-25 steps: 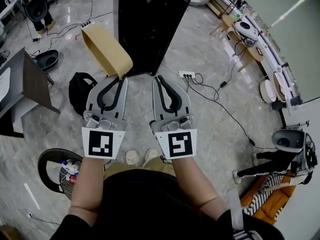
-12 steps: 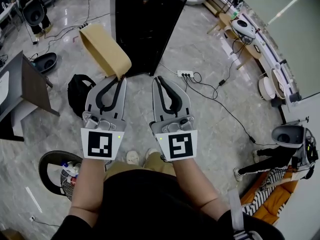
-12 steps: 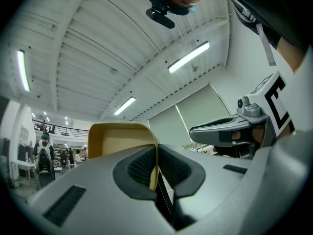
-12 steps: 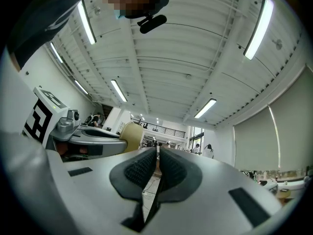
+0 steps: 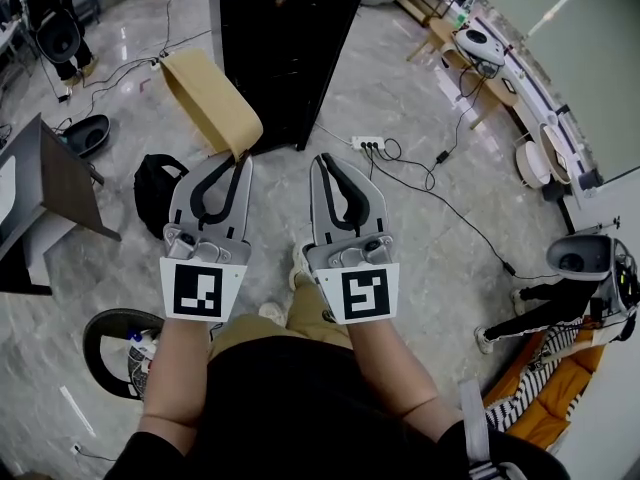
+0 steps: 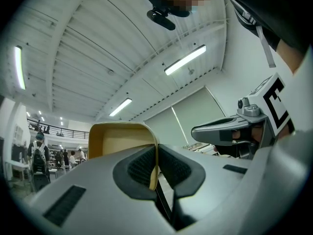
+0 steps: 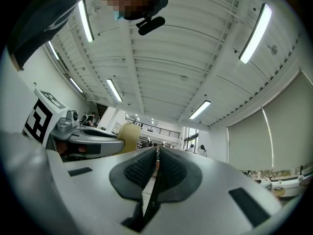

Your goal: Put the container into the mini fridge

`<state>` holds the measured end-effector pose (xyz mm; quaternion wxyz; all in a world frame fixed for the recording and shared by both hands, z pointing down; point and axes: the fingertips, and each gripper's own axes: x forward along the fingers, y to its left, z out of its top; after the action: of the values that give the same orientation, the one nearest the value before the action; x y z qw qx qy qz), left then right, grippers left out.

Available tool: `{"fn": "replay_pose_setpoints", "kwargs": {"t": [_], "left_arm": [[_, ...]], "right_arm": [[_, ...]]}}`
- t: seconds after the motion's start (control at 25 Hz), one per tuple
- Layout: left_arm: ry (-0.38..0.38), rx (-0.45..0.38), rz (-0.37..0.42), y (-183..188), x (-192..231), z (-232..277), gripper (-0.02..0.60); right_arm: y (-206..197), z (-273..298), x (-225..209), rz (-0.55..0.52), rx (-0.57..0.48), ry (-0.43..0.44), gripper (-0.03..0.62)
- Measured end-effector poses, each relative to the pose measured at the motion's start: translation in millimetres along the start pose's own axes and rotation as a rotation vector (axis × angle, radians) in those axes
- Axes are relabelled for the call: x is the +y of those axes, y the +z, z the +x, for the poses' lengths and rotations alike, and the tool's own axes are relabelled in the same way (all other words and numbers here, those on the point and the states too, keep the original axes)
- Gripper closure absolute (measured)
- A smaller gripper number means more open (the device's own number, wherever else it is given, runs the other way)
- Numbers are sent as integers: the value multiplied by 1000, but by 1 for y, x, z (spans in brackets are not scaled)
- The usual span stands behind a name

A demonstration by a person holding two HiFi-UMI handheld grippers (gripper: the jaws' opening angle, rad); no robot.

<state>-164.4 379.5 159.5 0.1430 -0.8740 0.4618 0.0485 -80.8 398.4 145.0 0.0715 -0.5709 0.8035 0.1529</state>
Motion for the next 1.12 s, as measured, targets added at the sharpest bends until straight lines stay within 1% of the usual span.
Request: {"fn": "replay_pose_setpoints", "kwargs": {"t": [0.2,0.36,0.68,0.72,0.8,0.84,0.88,1.12], "left_arm": [[5,-26,-6,-13,3,10,547],[2,-32,6,-28,8,24,548],[14,-53,6,-38,29,78,548],[10,-45,33,-41,32,85,546],[-26,-5,161,-48,35,98,546],[-41,10,212,-52,36,105,547],[-44,16,229,-55,39,111,547],[-19,36,233,-69,58,154,546]], "right_arm": [[-12,5,0,-4,-22,8,548],[-27,18,-5,-11,-30,12,548],[-37,70,-34,-34,-58,20,548],[-39,76,-38,-36,-59,23,548],[-44,90,-47,-36,-60,29,548],[-46,97,-51,-32,-61,32,548],[-50,104,-55,-29,-62,36,548],[-69,150,-80,-8,-55,70,548]]}}
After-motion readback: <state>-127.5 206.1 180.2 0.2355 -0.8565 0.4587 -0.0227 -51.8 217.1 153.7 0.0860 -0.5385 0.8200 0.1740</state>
